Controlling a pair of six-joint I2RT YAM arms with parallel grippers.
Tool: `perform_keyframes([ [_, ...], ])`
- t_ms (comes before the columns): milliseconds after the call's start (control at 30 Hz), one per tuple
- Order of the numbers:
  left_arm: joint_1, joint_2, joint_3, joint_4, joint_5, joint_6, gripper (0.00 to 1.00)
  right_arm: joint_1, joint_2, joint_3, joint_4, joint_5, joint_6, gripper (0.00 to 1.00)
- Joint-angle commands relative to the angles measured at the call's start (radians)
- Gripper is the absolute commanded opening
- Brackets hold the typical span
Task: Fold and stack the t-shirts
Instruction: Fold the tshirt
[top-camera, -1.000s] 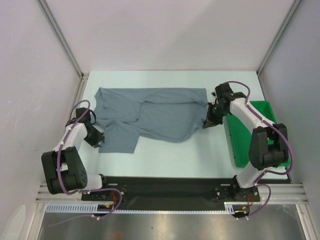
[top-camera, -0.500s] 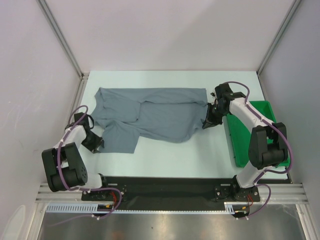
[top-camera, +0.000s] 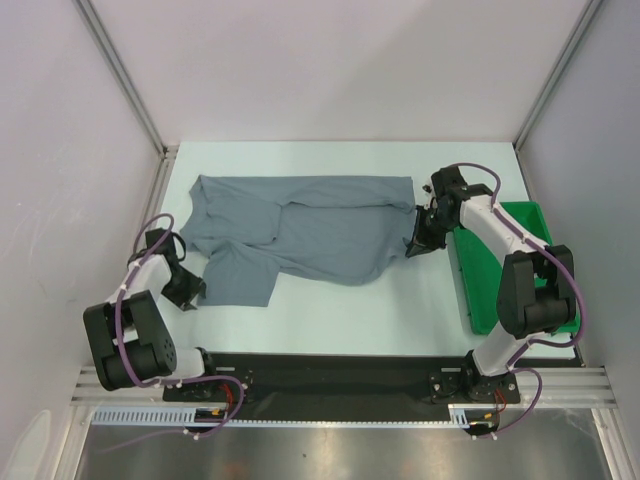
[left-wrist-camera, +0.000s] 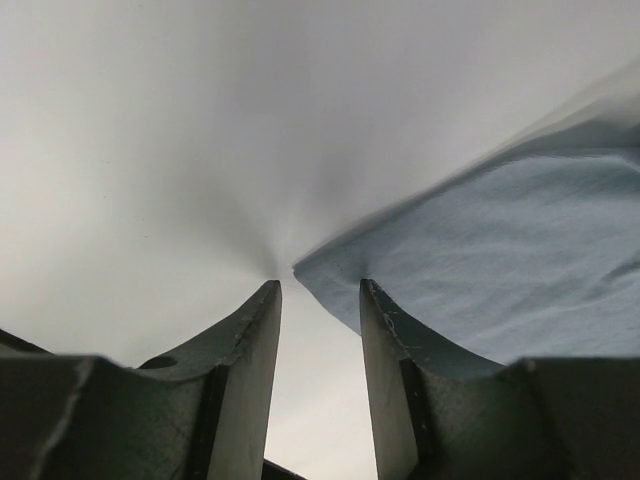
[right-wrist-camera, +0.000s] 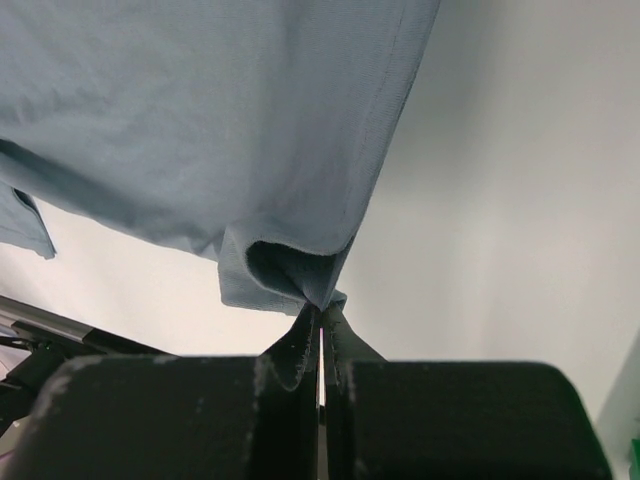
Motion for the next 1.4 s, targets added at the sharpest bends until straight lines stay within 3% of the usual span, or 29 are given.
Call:
perform_keyframes([
  [0, 0.014, 0.002, -0.011, 0.002, -0.032, 0.008, 0.43, -0.006, -0.012, 0.020, -0.007, -0.013, -0.012, 0.00],
  [233, 0.016, 0.032, -0.026, 0.034, -0.015, -0.003, 0.40, -0.006, 0.004, 0.031, -0.010, -0.025, -0.009, 0.00],
  [500, 0.040, 0.106, -0.028, 0.132, 0.003, 0.036, 0.22, 0.001, 0.004, 0.036, -0.023, 0.001, -0.015, 0.00],
  [667, 0.039, 0.100, -0.008, 0.135, 0.021, 0.063, 0.00, 0.006, -0.015, 0.029, -0.032, 0.024, -0.018, 0.00],
  [733, 0.039, 0.072, -0.005, 0.112, 0.024, 0.068, 0.00, 0.009, -0.022, 0.023, -0.038, 0.030, -0.014, 0.00],
  [967, 0.020, -0.268, -0.019, -0.030, 0.095, -0.012, 0.00, 0.013, -0.053, 0.017, -0.121, 0.113, 0.046, 0.00],
  [1367, -0.059, -0.472, -0.036, -0.107, 0.097, -0.047, 0.00, -0.031, -0.049, -0.033, -0.161, 0.355, 0.035, 0.00],
])
